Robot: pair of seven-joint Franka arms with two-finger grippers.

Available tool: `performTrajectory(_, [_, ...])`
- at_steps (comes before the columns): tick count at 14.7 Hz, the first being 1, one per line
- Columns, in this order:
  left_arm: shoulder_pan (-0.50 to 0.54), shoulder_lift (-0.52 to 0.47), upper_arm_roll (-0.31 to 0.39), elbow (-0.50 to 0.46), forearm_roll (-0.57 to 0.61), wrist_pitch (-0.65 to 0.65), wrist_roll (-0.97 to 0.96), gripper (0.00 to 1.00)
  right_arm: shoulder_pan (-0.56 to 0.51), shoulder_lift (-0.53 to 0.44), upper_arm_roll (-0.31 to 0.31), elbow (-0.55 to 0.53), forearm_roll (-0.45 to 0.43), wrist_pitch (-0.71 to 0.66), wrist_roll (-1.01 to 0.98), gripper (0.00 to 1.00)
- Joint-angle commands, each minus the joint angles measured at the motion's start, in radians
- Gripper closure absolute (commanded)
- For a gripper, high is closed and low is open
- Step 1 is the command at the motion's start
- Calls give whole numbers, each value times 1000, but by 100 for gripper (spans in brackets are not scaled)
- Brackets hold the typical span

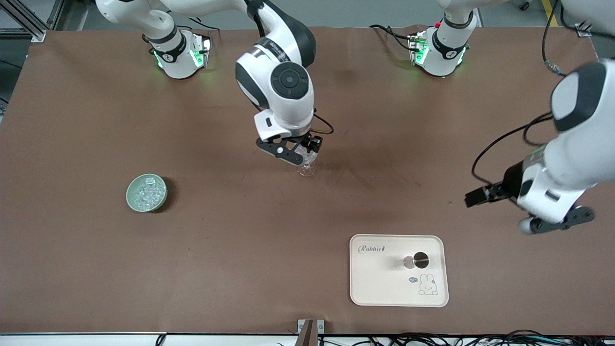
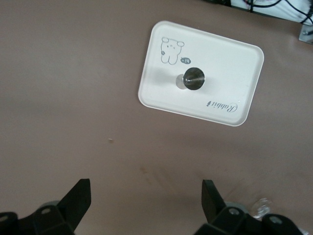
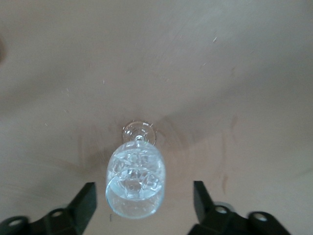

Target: Pour wine and add ice with both arms

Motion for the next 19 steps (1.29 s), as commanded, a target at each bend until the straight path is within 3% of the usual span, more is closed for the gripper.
performTrajectory(1, [18,-131,3,-48,22,-87,111,0,-68,-133,3,8,-11,-68,-9,0])
performTrajectory(4, [3,-229,21,-89,11,-153,149,0,-197,-242,2,-2,-65,-162,-183,0])
performTrajectory(5, [-40,-261,68,-123,5,-153,165,0,-250,-276,7,-3,-80,-207,-240,0])
performTrajectory(7, [-185,-339,255,-186,-26,-150,183,0,-364,-321,19,-3,-83,-264,-346,0])
performTrajectory(8, [-221,-362,315,-206,-43,-159,189,0,-416,-342,25,-5,-85,-267,-402,0])
performTrajectory(11, [-223,-476,363,-361,-107,-148,243,0,-562,-385,26,-14,-83,-276,-595,0])
performTrajectory(16, [-221,-524,381,-438,-113,-133,300,0,-748,-431,3,-51,-83,-290,-922,0])
performTrajectory(19, [-238,-541,374,-429,-100,-165,216,0,-806,-474,-20,-116,-83,-275,-1006,0])
